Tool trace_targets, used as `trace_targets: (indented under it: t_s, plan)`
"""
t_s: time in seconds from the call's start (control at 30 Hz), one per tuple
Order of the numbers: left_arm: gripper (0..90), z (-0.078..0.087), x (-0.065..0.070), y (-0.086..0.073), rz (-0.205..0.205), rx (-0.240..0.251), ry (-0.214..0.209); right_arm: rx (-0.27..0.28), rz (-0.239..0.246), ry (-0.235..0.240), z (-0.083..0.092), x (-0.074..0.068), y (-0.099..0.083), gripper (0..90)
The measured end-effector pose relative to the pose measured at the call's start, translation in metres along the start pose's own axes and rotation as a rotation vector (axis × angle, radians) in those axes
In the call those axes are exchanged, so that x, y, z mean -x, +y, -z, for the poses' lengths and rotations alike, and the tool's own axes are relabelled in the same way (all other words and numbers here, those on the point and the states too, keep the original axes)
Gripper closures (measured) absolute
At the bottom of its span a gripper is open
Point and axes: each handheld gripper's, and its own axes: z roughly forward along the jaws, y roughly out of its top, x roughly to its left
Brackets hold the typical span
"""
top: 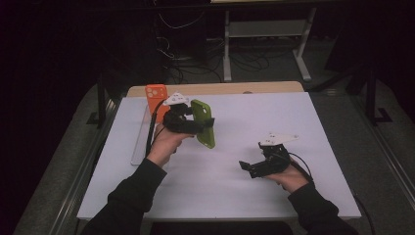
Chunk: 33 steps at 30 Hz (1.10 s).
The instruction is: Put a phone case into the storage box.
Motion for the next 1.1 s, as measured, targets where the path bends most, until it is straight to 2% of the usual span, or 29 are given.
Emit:
trace_targets:
  t_s: [0.17, 0.3, 0.37, 0.53, 0.63, 0.77, 0.9, 0.97, 1.1]
  plan:
    - [14.9, 0.012, -0.012, 0.014, -0.006, 0.020, 0.049, -0.011, 0.003, -0.029, 0.010, 0.005, -0.014, 0.0]
    - [14.9, 0.022, -0.023, 0.022, -0.007, 0.029, 0.106, -0.015, 0.031, -0.060, 0.015, 0.007, -0.025, 0.0]
    - [14.9, 0.028, -0.029, 0.025, -0.005, 0.037, 0.131, -0.021, 0.026, -0.070, 0.018, 0.007, -0.028, 0.0]
    - [14.9, 0.043, -0.045, 0.034, 0.003, 0.040, 0.205, -0.016, 0.025, -0.075, 0.024, 0.010, -0.034, 0.0]
    - [14.9, 0.050, -0.053, 0.038, -0.007, 0.032, 0.272, -0.004, 0.022, -0.080, 0.028, 0.011, -0.035, 0.0]
    - [15.0, 0.055, -0.063, 0.042, -0.002, 0.024, 0.339, 0.002, 0.015, -0.087, 0.031, 0.013, -0.036, 0.0]
    - [14.9, 0.053, -0.073, 0.041, 0.009, 0.010, 0.409, 0.006, 0.011, -0.086, 0.031, 0.014, -0.036, 0.0]
    - [14.9, 0.051, -0.078, 0.039, 0.029, 0.001, 0.439, 0.008, 0.015, -0.085, 0.032, 0.014, -0.036, 0.0]
    - [14.9, 0.048, -0.087, 0.037, 0.036, -0.014, 0.507, 0.012, 0.016, -0.089, 0.032, 0.014, -0.036, 0.0]
